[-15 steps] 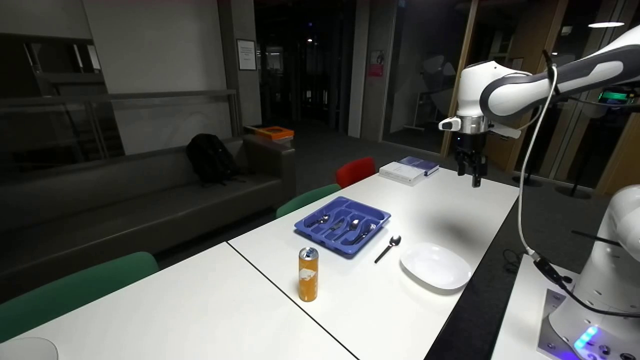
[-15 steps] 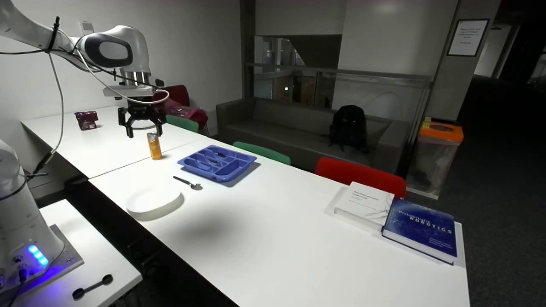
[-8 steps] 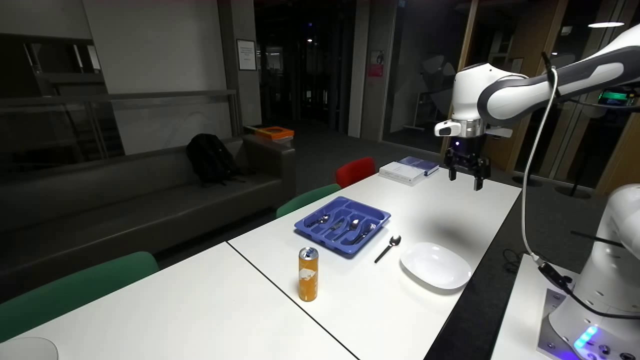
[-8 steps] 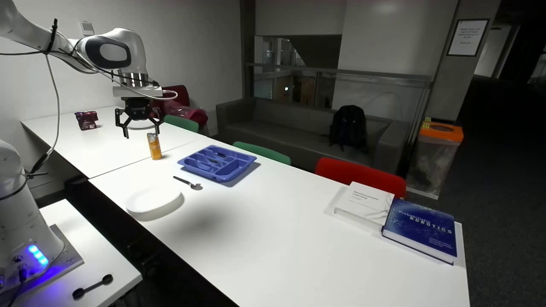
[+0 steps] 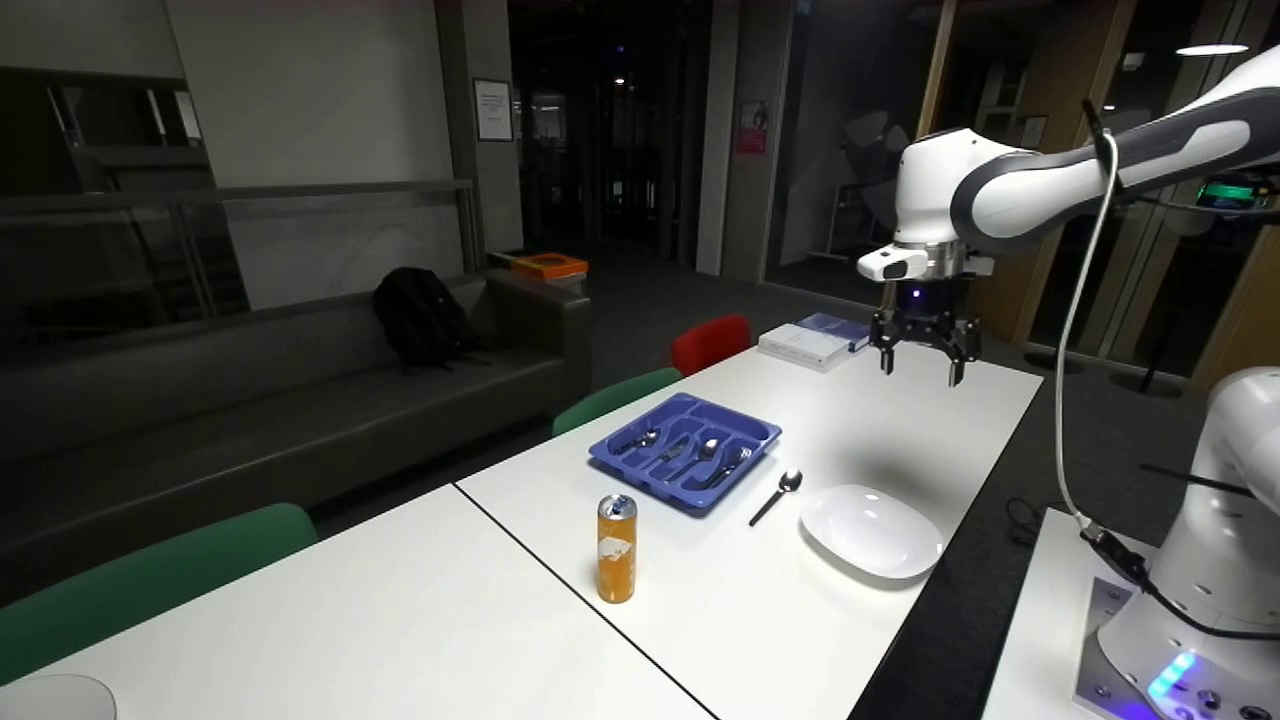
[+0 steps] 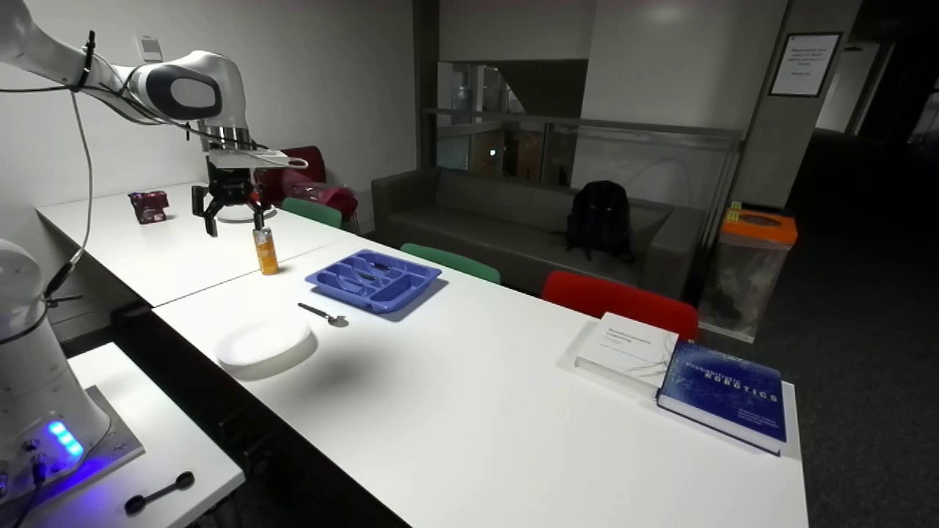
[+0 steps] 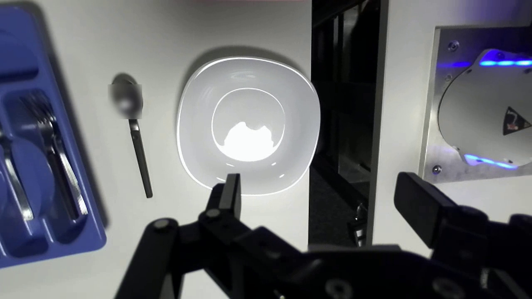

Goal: Pick up the spoon from the table and put it in the spoon holder

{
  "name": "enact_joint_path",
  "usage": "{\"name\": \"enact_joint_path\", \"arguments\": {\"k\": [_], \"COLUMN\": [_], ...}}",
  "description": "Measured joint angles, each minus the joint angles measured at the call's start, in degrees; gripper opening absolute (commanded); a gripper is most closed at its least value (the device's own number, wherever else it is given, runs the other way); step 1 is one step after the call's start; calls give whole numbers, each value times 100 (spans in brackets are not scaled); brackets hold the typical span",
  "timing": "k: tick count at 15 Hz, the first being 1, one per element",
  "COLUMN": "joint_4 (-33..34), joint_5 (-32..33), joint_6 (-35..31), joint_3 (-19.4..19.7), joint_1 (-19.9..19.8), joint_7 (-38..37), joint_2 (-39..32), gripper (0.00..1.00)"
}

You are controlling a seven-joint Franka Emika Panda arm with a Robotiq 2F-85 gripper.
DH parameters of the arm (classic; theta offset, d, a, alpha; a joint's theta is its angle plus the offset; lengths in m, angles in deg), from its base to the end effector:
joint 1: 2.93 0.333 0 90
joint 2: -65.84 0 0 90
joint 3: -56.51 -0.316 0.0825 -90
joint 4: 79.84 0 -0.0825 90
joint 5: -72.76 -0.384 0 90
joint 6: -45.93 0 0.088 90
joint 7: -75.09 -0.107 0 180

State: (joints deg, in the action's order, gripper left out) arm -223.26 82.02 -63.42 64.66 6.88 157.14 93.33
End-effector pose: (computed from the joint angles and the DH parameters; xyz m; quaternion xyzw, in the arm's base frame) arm 0.3852 -0.0013 0.4396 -0.7149 -0.6956 0.0715 0.0051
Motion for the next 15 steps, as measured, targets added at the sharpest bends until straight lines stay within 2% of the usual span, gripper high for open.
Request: {"name": "enact_joint_path", "arguments": {"k": [6, 7, 12, 15], "joint_4": [0, -13, -259, -288], "joint_5": [-37, -37, -37, -37], "joint_6": [-13, -160, -1697, -1957], "joint_3": [-5, -7, -62, -125], "joint_1": [-14, -33, -68, -68], "joint_7": [204, 171, 22, -18], "joint_2": [0, 7, -37, -363], "gripper": [100, 100, 100, 100]}}
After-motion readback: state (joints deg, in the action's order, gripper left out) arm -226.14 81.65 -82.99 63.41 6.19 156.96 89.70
